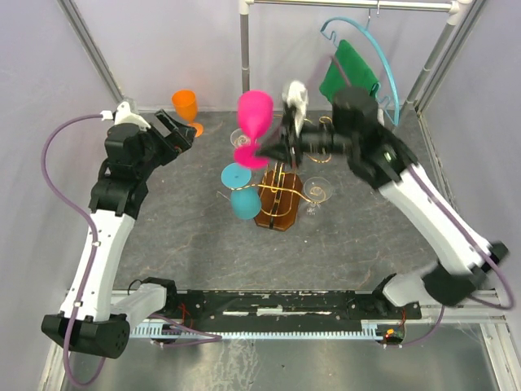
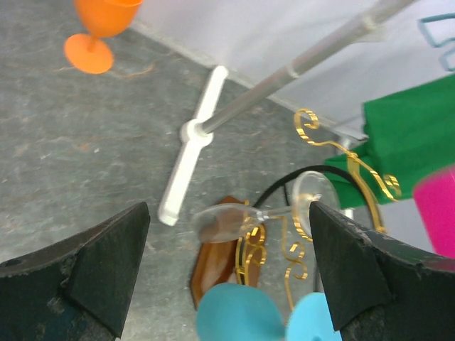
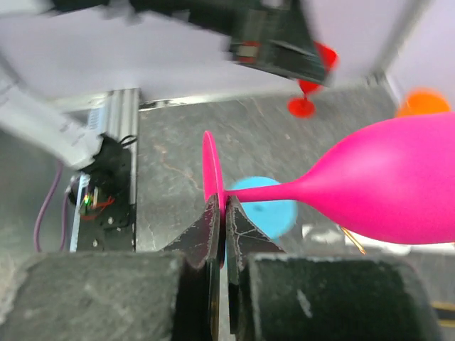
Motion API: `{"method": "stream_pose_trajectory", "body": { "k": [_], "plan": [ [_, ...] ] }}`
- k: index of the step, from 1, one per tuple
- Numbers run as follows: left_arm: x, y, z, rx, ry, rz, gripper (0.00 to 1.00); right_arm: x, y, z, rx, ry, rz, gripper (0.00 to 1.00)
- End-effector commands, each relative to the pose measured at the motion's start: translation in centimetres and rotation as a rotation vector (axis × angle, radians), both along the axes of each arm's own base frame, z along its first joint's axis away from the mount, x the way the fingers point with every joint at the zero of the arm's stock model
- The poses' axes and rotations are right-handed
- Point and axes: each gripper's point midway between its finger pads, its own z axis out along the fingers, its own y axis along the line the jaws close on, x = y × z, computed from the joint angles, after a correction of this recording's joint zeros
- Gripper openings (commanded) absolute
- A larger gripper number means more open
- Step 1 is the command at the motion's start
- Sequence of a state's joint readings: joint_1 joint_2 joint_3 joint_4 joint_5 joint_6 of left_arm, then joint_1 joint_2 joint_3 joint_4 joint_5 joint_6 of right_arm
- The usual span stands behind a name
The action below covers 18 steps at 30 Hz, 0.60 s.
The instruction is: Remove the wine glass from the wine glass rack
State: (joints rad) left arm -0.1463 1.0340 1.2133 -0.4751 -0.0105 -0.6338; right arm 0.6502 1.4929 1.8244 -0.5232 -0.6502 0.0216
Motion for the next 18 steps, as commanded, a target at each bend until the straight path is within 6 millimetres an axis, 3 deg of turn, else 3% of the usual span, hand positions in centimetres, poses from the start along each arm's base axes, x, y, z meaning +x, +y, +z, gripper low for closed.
{"method": "stream_pose_trajectory", "body": {
  "k": [1, 5, 8, 14, 18],
  "plan": [
    [-1.5, -3.0, 4.5, -0.062, -0.063, -0.179, 0.99, -5.3, -0.7, 1.6, 0.001, -0.503, 0.144, 0.02],
    [-3.1, -4.6, 8.0, -0.122, -0.13, -0.276, 0.99, -6.9, -0.5, 0.5, -0.067, -0.541, 0.223, 0.02],
    [-4.1, -6.2, 9.4, -0.168, -0.137, -0.37, 0.99, -7.6, 0.4, 0.4, -0.102, -0.56, 0.267, 0.02],
    [-5.1, -8.7, 10.8, -0.271, -0.139, -0.523, 0.99, -7.1, 2.5, -0.5, -0.149, -0.569, 0.287, 0.02],
    [-5.3, -9.3, 10.8, -0.287, -0.127, -0.563, 0.99, -6.9, 3.5, -1.0, -0.175, -0.581, 0.297, 0.02]
  ]
}}
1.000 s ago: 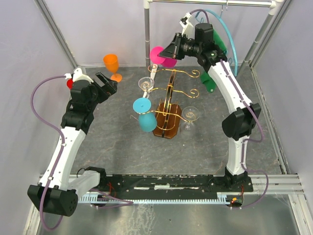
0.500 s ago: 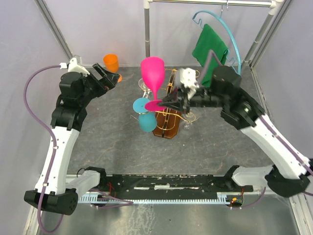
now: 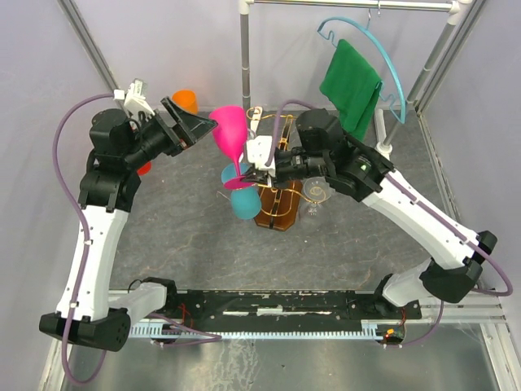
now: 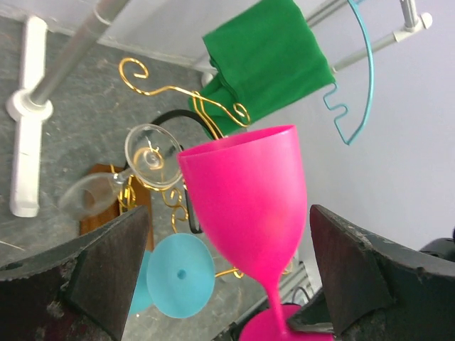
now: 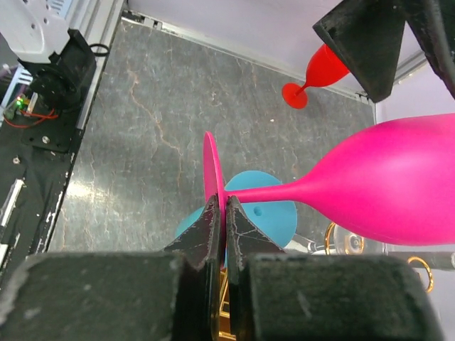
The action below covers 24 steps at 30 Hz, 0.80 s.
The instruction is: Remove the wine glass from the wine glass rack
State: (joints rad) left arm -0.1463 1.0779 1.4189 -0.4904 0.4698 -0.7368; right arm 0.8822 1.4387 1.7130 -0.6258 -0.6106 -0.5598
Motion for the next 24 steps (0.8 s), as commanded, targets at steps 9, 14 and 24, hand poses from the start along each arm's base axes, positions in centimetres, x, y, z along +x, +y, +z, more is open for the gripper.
{"method": "stream_pose_trajectory", "body": {
  "k": [9, 14, 24],
  "plan": [
    [-1.7, -3.0, 0.4, -0.095, 0.066, -0.222, 0.99, -0.2, 1.9, 3.2, 0.032, -0.136, 0.033, 0.02],
    [-2.0, -3.4, 0.5, -0.1, 0.073, -0.264, 0.99, -1.3, 3.2, 3.3, 0.023, -0.127, 0.084, 0.02],
    [-1.9, -2.8, 0.0, -0.035, 0.045, -0.236, 0.96, -1.1, 3.7, 2.6, -0.007, -0.131, 0.068, 0.01]
  ]
}}
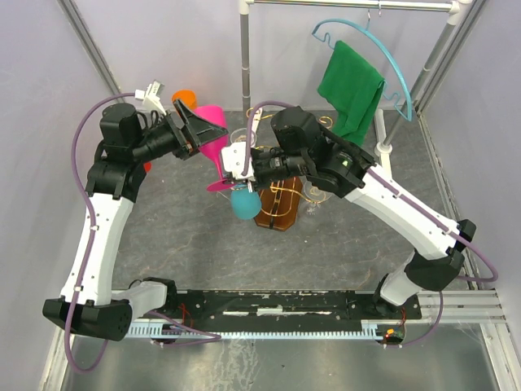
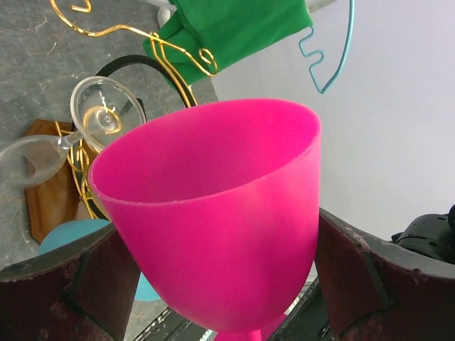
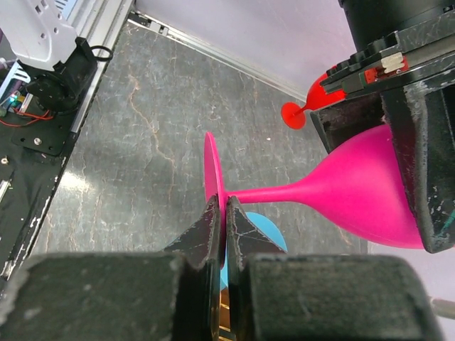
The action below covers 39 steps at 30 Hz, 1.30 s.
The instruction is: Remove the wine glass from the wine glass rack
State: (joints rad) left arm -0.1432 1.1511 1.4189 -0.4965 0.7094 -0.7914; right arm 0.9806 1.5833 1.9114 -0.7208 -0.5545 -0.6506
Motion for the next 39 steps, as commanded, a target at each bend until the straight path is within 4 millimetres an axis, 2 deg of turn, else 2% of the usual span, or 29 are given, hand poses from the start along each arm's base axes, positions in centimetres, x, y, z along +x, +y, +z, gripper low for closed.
{"method": "stream_pose_trajectory", "body": {
  "k": [1, 4, 5, 6, 7, 8, 12, 15, 19, 25, 29, 33, 39],
  "plan": [
    [-0.5, 0.6, 1.6, 0.052, -0.098, 0.018, 0.95, -0.1, -0.3, 1.9, 0.041, -0.053, -0.012, 0.09],
    [0.9, 3.0, 1.9, 0.167, -0.178, 0.161, 0.95, 0.8, -1.0, 2.3, 0.073, -0.048, -0.102, 0.61],
    [1.3, 4.1, 2.2, 0.215, -0.212, 0.221, 0.95, 1.1, -1.3, 2.3, 0.085, -0.05, -0.134, 0.76],
    [1.6, 5.4, 2.9, 0.264, -0.248, 0.289, 0.97, 1.6, -1.8, 1.9, 0.089, -0.057, -0.172, 0.87],
    [2.1, 7.0, 3.2, 0.318, -0.272, 0.378, 0.98, 1.9, -2.3, 2.0, 0.1, -0.068, -0.204, 0.93],
    [2.3, 9.1, 4.1, 0.393, -0.324, 0.476, 0.99, 2.3, -3.5, 3.2, 0.143, -0.107, -0.262, 1.0],
    [2.8, 11.6, 4.9, 0.466, -0.36, 0.602, 0.98, 2.5, -5.0, 3.6, 0.169, -0.133, -0.317, 0.99],
    [3.1, 10.7, 4.6, 0.427, -0.357, 0.566, 0.96, 2.8, -4.7, 3.7, 0.167, -0.122, -0.323, 0.99],
    [4.1, 10.3, 2.7, 0.425, -0.309, 0.553, 0.95, 3.3, -4.1, 4.1, 0.168, -0.09, -0.345, 0.99],
    [4.3, 12.5, 0.6, 0.509, -0.304, 0.642, 0.99, 3.6, -3.9, 3.8, 0.173, -0.077, -0.361, 0.97],
    [5.0, 13.8, -2.7, 0.574, -0.246, 0.697, 0.99, 3.9, -4.0, 3.5, 0.17, -0.047, -0.391, 0.96],
    [6.2, 15.3, -7.4, 0.628, -0.066, 0.755, 0.99, 4.0, -4.5, 3.4, 0.163, -0.026, -0.422, 0.96],
    [6.8, 15.8, -15.1, 0.482, 0.276, 0.781, 0.99, 4.0, -5.1, 2.7, 0.141, -0.011, -0.448, 0.97]
  ]
}}
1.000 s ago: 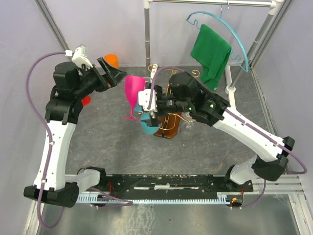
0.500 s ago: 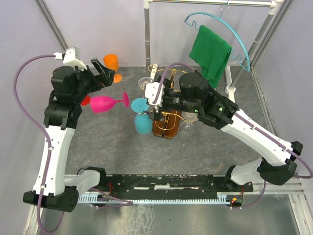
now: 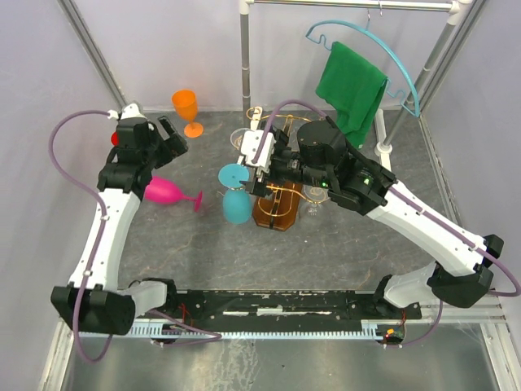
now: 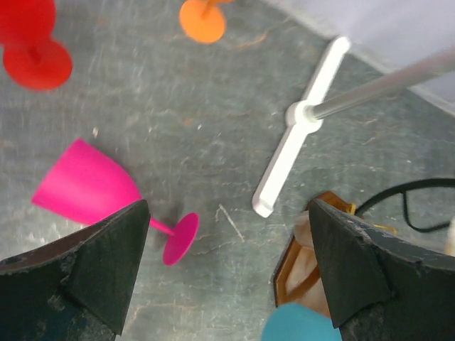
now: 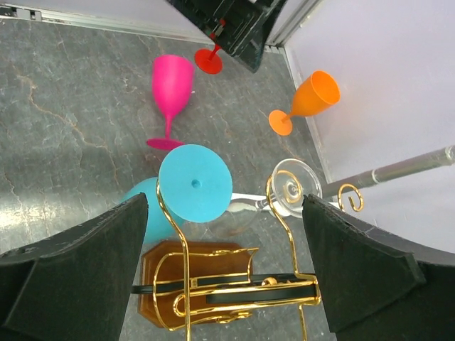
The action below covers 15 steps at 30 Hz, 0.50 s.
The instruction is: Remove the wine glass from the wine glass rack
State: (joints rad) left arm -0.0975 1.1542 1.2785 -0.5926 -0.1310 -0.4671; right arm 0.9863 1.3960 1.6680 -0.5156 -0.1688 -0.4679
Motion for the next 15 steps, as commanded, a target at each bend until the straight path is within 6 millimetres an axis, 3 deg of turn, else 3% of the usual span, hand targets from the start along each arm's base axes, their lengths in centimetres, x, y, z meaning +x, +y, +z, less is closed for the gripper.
{"method": "stream_pose_trajectory", "body": {
  "k": [1, 6, 11, 15],
  "plan": [
    [-0.1, 0.9, -5.6, -0.233, 0.171, 0.14, 0.99, 0.0, -0.8, 1.6, 0.044, -0.009, -0.037, 0.97],
    [-1.1, 1.2, -9.4, -0.404, 0.263, 0.289, 0.99, -0.2, -1.7, 1.3, 0.043, -0.031, -0.049, 0.98],
    [-3.2, 3.9, -12.3, -0.419, 0.33, 0.527, 0.99, -0.6, -2.7, 1.5, 0.051, -0.05, -0.058, 0.98],
    [-4.2, 4.9, -14.5, -0.42, 0.408, 0.615, 0.99, -1.2, -3.2, 1.6, 0.07, -0.05, -0.049, 0.98]
  ]
}}
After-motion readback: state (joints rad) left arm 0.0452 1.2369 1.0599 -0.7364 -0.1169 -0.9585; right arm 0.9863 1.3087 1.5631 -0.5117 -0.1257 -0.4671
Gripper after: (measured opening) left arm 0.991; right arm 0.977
